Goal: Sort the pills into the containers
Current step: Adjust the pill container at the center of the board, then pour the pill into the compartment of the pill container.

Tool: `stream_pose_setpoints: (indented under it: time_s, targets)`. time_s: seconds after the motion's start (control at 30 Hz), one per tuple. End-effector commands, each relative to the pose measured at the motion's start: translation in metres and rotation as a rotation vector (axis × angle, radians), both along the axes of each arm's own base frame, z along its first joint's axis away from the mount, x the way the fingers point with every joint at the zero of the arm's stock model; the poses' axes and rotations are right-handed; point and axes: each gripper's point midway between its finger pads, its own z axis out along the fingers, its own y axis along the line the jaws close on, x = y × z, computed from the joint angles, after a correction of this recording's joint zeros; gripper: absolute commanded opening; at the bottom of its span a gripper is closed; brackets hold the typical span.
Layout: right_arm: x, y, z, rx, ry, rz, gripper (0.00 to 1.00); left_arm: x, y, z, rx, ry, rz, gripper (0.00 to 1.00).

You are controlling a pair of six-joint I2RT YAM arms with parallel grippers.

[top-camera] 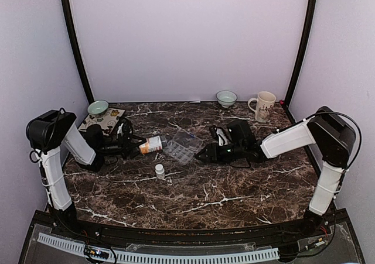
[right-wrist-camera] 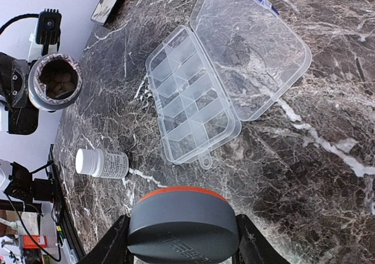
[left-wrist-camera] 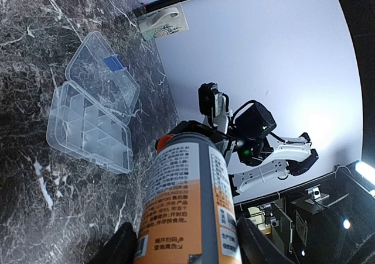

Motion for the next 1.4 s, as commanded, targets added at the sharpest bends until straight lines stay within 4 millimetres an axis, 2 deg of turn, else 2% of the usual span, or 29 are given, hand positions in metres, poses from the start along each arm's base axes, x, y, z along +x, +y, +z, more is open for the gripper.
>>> stream_pose_setpoints:
  time_s: [0.0, 0.77, 1.37]
  targets:
    - [0.002, 0.004, 0.018, 0.018, -0.051, 0.007, 0.29, 0.013, 0.002, 0.003, 0.008, -0.055, 0.024, 0.05]
    - [0.008, 0.006, 0.030, 0.039, -0.070, 0.007, 0.29, 0.037, 0.003, -0.021, 0.091, -0.024, 0.070, 0.05]
    - [0.010, 0.003, 0.031, 0.041, -0.071, 0.001, 0.29, 0.035, -0.004, -0.028, 0.125, -0.009, 0.030, 0.05]
